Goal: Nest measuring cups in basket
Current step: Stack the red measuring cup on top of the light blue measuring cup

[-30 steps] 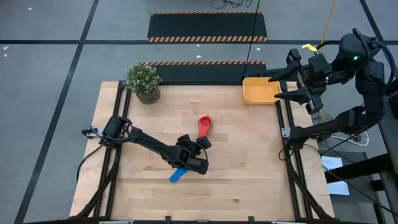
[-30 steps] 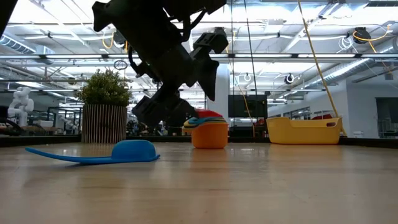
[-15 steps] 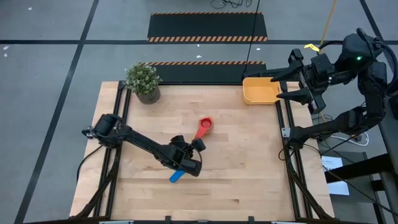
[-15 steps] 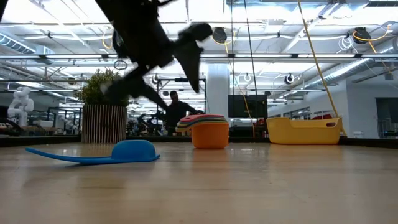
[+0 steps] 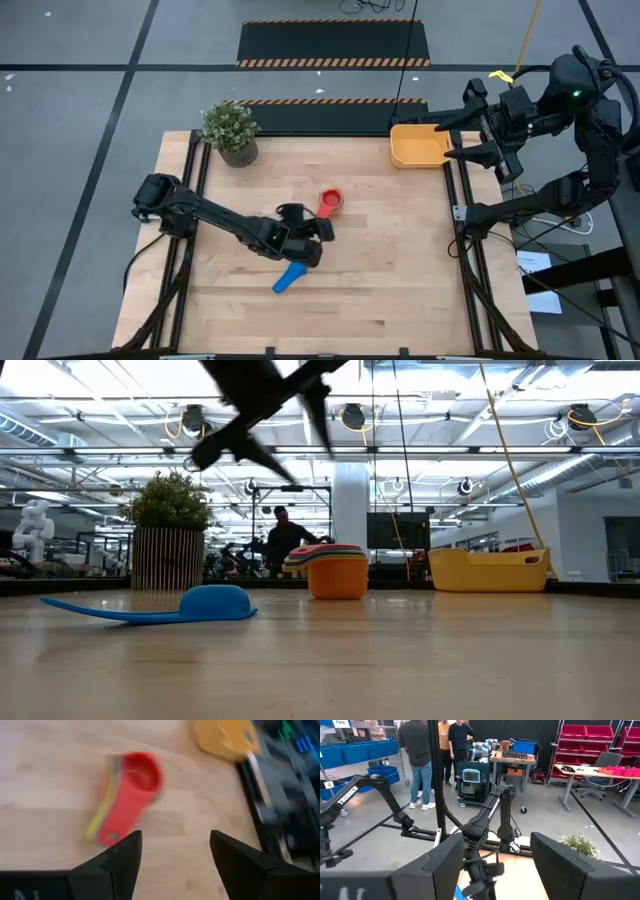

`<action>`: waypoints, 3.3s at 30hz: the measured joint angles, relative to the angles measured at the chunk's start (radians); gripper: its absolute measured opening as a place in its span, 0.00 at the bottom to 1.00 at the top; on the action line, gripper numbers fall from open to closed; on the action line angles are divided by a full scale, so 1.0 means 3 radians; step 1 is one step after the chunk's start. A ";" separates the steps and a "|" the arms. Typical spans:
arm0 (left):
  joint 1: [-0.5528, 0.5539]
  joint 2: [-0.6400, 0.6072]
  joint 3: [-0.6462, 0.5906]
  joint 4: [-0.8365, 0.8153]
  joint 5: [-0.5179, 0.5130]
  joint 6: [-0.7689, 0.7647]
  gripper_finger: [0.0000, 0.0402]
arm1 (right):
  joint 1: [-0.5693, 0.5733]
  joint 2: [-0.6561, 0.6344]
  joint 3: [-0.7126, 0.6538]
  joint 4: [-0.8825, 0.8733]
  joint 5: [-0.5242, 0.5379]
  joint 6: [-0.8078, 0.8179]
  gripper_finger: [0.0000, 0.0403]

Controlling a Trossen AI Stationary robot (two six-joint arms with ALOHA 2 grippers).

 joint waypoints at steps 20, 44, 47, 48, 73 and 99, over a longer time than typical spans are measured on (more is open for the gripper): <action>0.0657 0.0014 0.0001 -0.0312 0.1376 0.1393 0.80 | 0.0002 0.0023 0.0000 0.0120 -0.0146 0.0501 0.56; 0.0686 0.0018 0.0001 -0.0878 0.1546 0.1450 0.94 | 0.0001 0.0374 -0.0001 0.0153 0.0114 0.0593 0.56; 0.0669 0.0018 0.0001 -0.0847 0.1546 0.1531 0.91 | 0.0001 0.0402 -0.0001 0.0152 0.0114 0.0609 0.56; 0.0669 0.0018 0.0001 -0.0823 0.1546 0.1579 0.91 | 0.0001 0.0409 -0.0001 0.0152 0.0114 0.0616 0.56; 0.0704 0.0527 -0.0001 -0.0389 0.1466 0.1727 0.99 | 0.0001 0.0550 -0.0001 0.0628 0.0091 0.0962 0.56; 0.0704 0.0640 0.0001 -0.0176 0.1516 0.1936 0.70 | 0.0002 0.0549 -0.0001 0.0674 0.0088 0.0965 0.56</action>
